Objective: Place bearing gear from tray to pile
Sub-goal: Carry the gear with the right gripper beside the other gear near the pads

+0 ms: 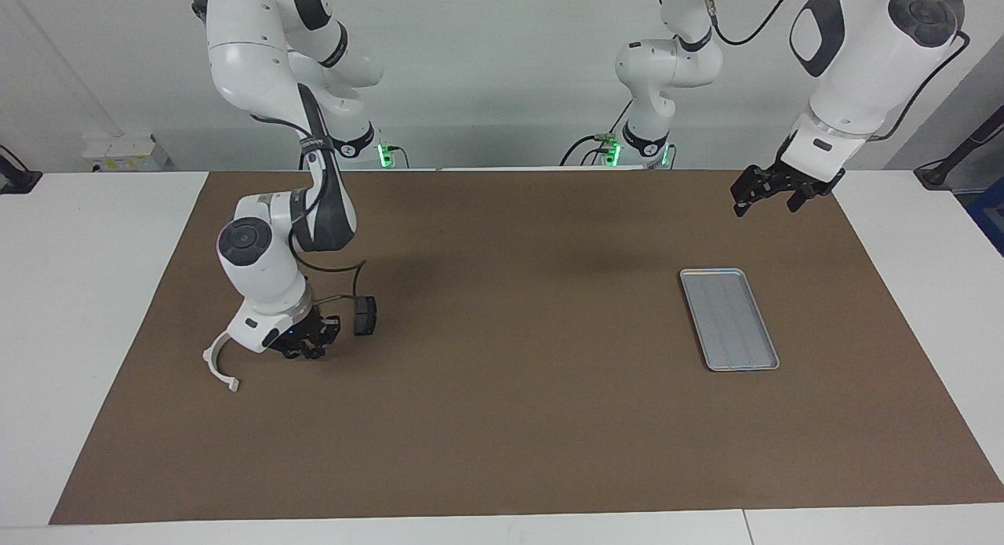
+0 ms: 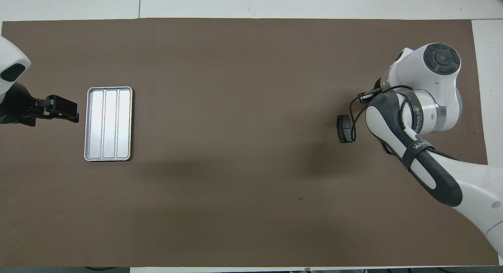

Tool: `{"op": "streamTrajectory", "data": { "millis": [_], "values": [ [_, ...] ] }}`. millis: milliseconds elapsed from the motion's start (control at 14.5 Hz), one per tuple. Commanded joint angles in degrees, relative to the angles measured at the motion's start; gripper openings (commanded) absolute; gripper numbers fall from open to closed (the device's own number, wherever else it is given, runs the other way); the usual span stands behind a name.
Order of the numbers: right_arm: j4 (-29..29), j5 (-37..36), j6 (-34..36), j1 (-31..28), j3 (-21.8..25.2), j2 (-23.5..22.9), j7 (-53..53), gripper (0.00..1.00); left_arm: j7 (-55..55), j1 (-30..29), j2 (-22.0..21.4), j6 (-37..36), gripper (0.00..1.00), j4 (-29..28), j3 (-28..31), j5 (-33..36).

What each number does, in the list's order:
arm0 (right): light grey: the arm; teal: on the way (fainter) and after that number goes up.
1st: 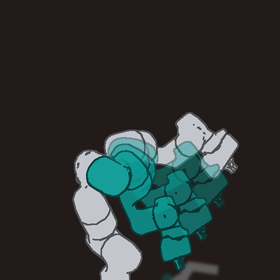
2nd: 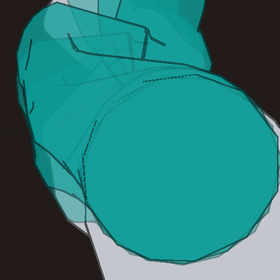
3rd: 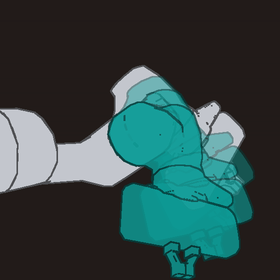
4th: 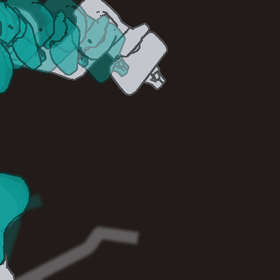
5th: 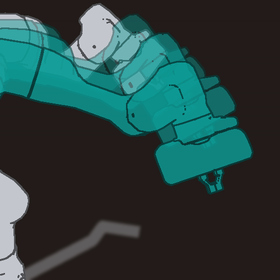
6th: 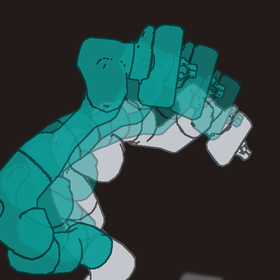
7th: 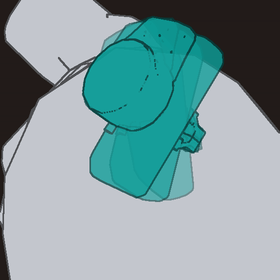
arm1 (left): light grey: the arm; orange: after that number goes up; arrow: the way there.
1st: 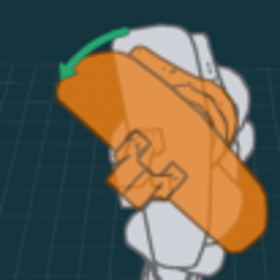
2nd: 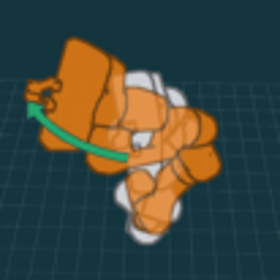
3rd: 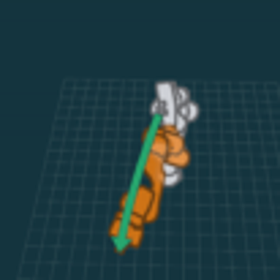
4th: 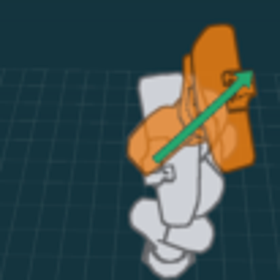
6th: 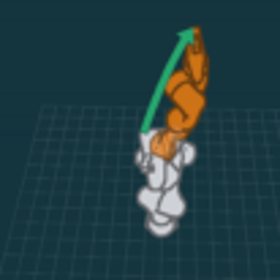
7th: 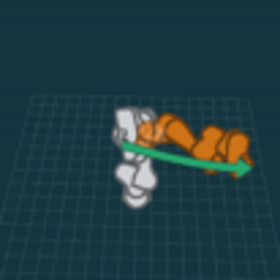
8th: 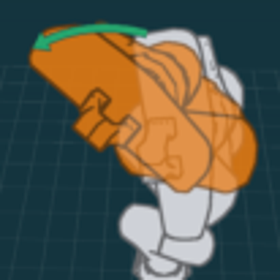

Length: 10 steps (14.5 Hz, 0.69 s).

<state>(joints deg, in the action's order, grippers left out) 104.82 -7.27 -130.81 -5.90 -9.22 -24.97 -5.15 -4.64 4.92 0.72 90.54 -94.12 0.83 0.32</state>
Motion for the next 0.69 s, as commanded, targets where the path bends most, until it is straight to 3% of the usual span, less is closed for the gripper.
{"op": "streamTrajectory", "data": {
  "millis": [0,620],
  "values": [
    [3.37,1.03,-2.87,-0.16,-0.27,1.24,0.84,0.00,0.07,-0.09,-0.37,-0.45,1.00,0.16,0.05,0.03],
    [5.92,1.12,-3.66,0.81,-0.27,1.68,3.12,0.00,0.07,-0.09,-0.37,-0.45,1.00,0.16,0.05,0.03]
  ]
}}
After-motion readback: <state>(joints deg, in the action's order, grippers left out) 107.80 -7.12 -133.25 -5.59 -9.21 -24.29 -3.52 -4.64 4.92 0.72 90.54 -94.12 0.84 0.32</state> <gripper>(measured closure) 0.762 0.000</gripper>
